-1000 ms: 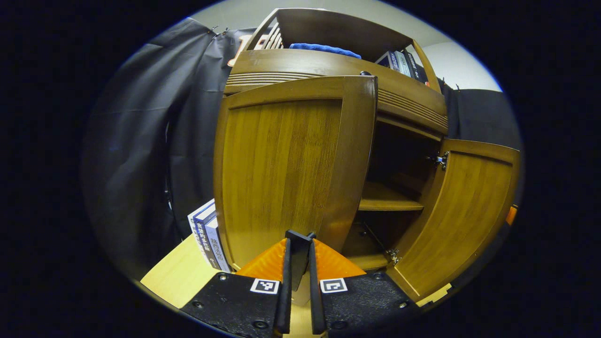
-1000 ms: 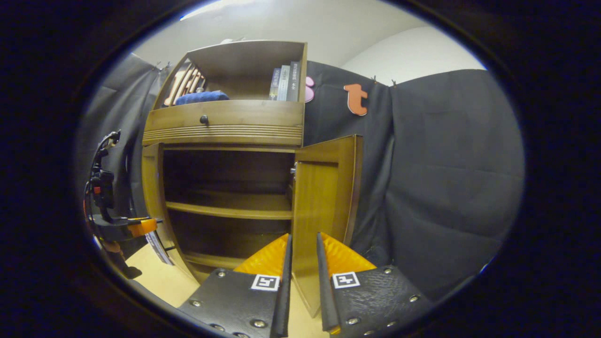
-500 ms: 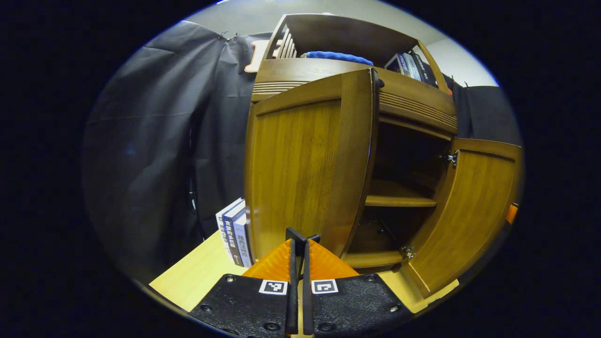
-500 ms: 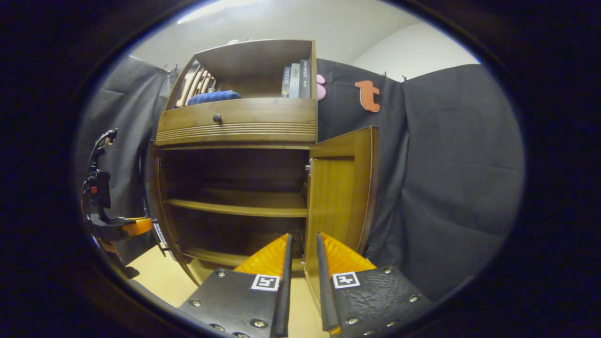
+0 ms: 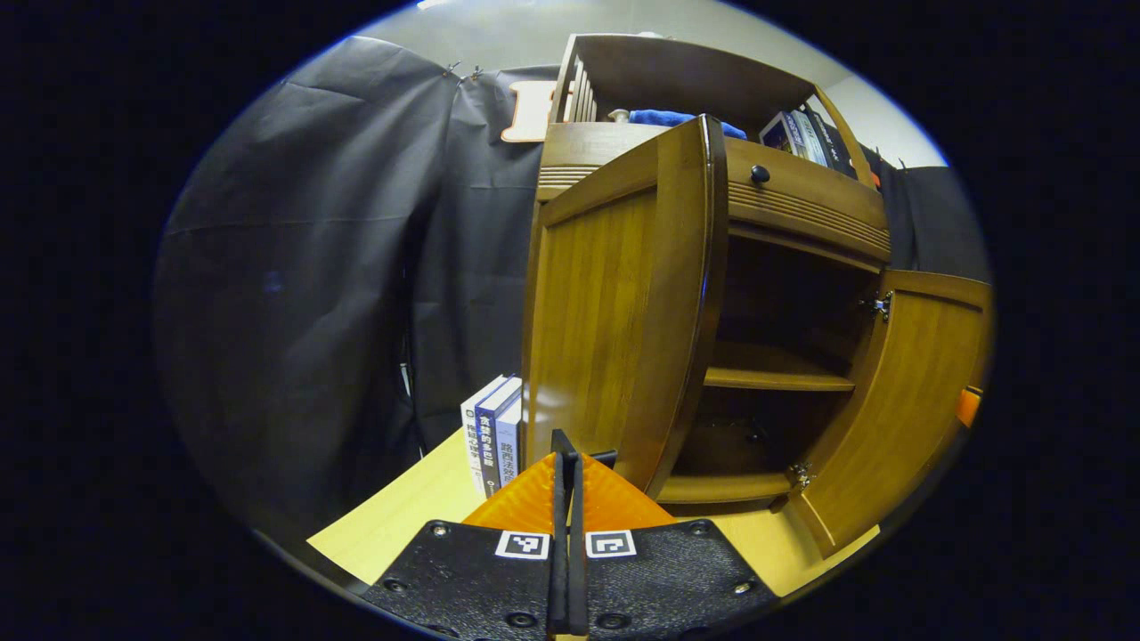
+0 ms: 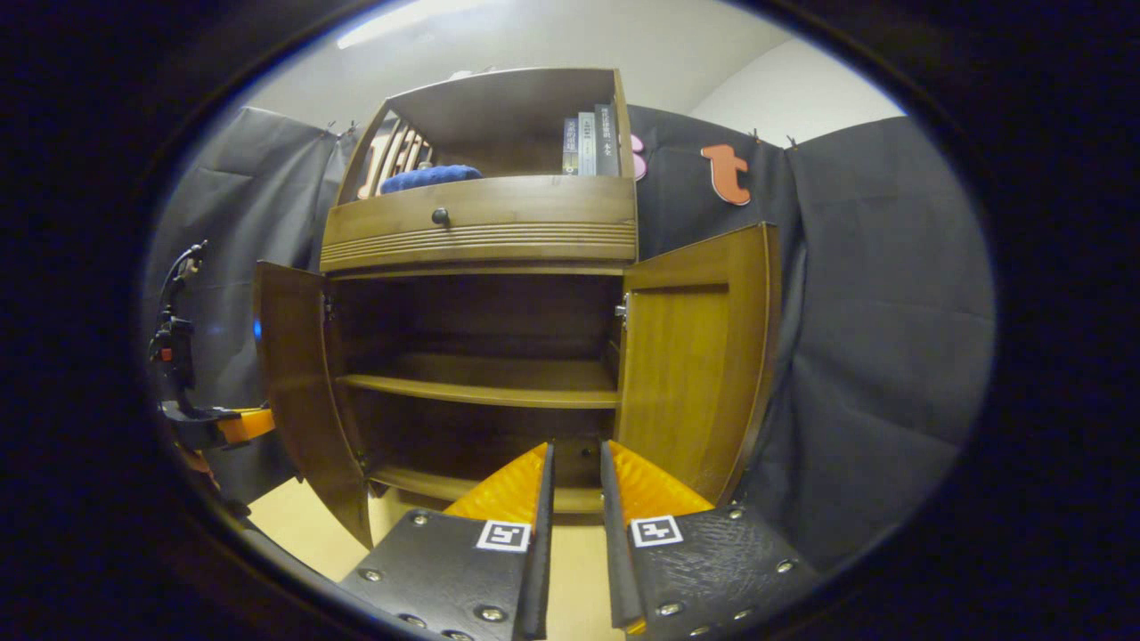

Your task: Open the right door of the double-door shoe cabinet with the right hand, and open the left door with the left hand.

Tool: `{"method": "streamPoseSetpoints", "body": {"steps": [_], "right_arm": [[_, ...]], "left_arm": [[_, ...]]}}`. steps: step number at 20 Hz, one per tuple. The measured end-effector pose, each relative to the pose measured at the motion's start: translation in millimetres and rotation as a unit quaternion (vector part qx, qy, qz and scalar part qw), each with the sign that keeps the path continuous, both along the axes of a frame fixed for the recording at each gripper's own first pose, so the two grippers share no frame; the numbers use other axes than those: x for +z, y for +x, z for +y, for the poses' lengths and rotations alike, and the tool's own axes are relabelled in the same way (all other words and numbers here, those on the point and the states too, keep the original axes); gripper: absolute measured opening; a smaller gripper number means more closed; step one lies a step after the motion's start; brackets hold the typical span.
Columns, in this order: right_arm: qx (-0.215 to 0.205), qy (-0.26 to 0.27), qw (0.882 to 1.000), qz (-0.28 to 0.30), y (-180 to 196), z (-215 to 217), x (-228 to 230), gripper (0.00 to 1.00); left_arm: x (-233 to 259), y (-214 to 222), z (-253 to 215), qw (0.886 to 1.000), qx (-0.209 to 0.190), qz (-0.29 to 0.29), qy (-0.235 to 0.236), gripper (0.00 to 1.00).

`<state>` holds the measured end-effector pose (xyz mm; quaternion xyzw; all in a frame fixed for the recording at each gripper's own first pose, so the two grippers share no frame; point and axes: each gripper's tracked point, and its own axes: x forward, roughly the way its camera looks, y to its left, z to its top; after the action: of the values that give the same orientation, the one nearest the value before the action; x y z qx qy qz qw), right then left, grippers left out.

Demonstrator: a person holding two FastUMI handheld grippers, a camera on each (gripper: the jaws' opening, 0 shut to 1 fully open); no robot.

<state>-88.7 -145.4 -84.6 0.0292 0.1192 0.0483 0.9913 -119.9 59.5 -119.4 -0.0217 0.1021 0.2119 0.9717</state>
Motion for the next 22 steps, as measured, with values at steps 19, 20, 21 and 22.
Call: {"method": "streamPoseSetpoints", "body": {"steps": [19, 20, 21, 22], "right_arm": [[0.032, 0.029, 0.999, 0.006, 13, 31, -8, 0.27], [0.033, 0.030, 0.999, 0.006, 14, 31, -9, 0.27], [0.034, 0.031, 0.999, 0.006, 16, 32, -8, 0.27], [0.035, 0.032, 0.999, 0.005, 16, 33, -9, 0.27]], "left_arm": [[10, -41, 86, 1.000, -0.010, -0.016, 0.014, 0.00], [11, -42, 89, 1.000, -0.013, -0.017, 0.017, 0.00], [11, -43, 92, 1.000, -0.016, -0.017, 0.018, 0.00], [11, -44, 95, 0.999, -0.021, -0.018, 0.018, 0.00]]}}
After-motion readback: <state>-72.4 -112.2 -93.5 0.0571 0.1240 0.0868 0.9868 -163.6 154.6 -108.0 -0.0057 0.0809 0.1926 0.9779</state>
